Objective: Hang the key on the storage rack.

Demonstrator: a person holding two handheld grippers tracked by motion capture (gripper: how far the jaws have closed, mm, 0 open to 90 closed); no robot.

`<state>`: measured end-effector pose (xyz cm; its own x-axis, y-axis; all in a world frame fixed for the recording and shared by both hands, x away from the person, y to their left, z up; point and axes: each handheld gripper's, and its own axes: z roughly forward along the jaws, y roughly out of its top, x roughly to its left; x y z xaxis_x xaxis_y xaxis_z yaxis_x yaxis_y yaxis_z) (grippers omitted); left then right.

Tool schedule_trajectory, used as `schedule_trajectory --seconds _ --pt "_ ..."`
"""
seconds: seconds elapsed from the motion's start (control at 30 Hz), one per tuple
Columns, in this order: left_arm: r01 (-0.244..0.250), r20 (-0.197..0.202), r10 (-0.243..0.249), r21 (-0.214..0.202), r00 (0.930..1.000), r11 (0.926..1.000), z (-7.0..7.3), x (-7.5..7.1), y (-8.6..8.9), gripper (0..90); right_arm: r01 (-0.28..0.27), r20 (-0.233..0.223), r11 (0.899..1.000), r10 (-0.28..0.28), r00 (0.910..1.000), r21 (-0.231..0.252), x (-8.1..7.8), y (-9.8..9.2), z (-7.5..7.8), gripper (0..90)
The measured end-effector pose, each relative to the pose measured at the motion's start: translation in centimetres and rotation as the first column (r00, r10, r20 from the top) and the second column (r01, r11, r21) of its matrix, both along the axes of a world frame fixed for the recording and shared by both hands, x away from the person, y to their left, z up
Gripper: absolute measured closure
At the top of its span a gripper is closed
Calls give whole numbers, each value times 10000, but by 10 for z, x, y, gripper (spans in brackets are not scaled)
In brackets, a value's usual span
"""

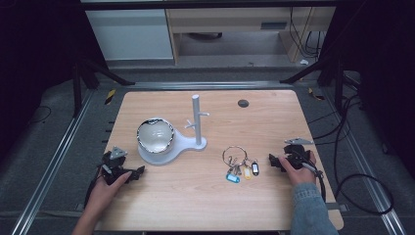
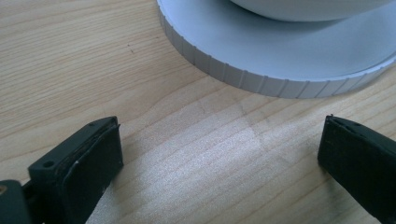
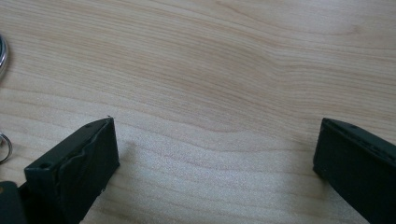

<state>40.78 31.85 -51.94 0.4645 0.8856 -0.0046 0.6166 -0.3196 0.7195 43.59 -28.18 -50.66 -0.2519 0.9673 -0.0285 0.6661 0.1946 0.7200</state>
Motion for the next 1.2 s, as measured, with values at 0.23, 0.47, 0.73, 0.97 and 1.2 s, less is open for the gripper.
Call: schedule_trajectory --seconds 0.23,0.47,0.73,0.97,1.2 --pt "-12 4 12 -2 10000 10000 0 0 0 0 -212 -144 9998 211 9997 -51 0 -3 4 78" --pt "-53 2 53 0 10000 10000 0 0 0 0 -686 -270 9951 668 9974 -706 0 -2 22 205" --pt "-59 3 59 2 10000 10000 0 -1 0 0 -2071 -1235 9698 1916 9737 -1288 4 12 34 259" --pt "-64 3 64 -2 10000 10000 0 -1 0 0 -3068 -1971 9361 2724 9418 -1723 11 28 50 328" --pt "-64 5 64 -2 10000 10000 0 0 0 0 -4057 -2825 8941 3460 8947 -1898 19 37 63 415"
